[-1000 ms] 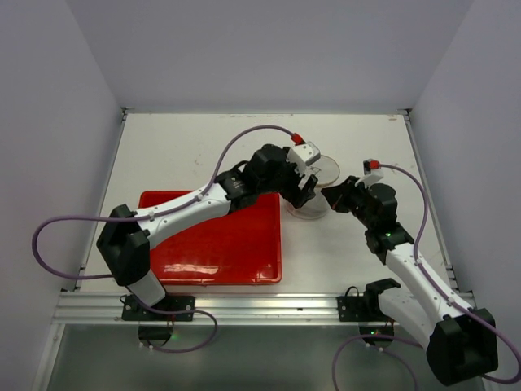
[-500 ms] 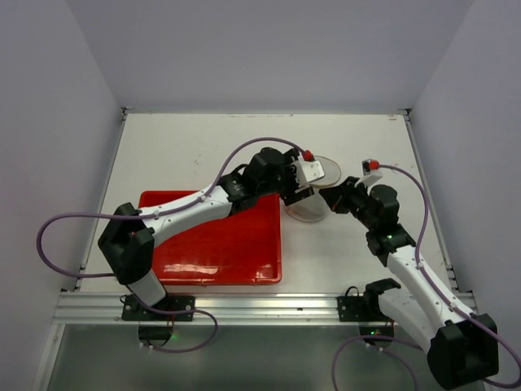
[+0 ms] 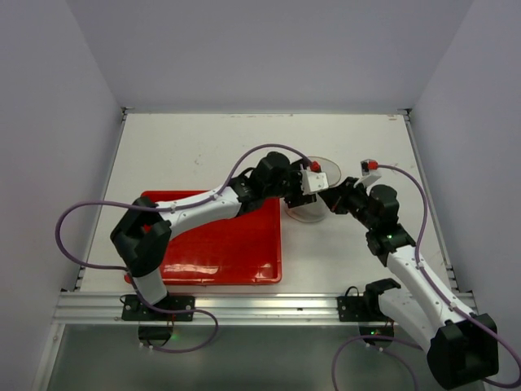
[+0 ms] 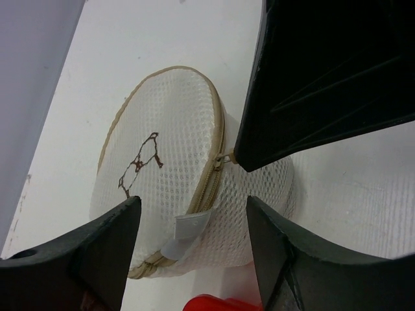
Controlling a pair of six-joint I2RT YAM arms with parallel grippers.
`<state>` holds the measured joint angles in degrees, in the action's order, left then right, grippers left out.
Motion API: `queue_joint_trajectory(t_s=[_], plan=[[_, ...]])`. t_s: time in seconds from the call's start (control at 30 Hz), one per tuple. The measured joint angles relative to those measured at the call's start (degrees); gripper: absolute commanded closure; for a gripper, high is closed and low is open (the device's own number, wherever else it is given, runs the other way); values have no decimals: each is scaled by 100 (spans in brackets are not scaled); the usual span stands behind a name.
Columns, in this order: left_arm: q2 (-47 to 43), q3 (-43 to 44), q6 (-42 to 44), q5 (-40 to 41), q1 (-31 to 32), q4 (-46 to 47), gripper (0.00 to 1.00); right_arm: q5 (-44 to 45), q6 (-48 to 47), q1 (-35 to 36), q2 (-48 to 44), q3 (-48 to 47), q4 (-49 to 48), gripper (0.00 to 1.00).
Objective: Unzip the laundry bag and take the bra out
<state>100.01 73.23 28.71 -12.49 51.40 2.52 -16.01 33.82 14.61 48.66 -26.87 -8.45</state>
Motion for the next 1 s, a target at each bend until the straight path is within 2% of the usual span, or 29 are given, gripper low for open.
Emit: queue_joint_trajectory(t_s=[0.13, 0.17, 0.23, 0.27, 0.33, 0.67, 1.0], plan=[[76, 0, 9, -168, 0, 24, 45, 0, 0, 0, 0, 2, -2, 100], [81, 0, 24, -212, 0, 28, 61, 0, 2, 0, 0, 2, -2, 100], [83, 0, 63, -254, 0, 50, 76, 0, 2, 0, 2, 2, -2, 100], [83, 0, 72, -256, 0, 79, 89, 2, 2, 0, 0, 2, 0, 100], [83, -9, 63, -243, 0, 127, 100, 15, -2, 0, -11, 2, 4, 100], [24, -605, 273, -210, 0, 732, 100, 1005, -407, 9, 118, -55, 431, 100], [-354, -957, 560, -442, -87, 933, 100, 1646, -844, -90, 310, -232, 629, 100]])
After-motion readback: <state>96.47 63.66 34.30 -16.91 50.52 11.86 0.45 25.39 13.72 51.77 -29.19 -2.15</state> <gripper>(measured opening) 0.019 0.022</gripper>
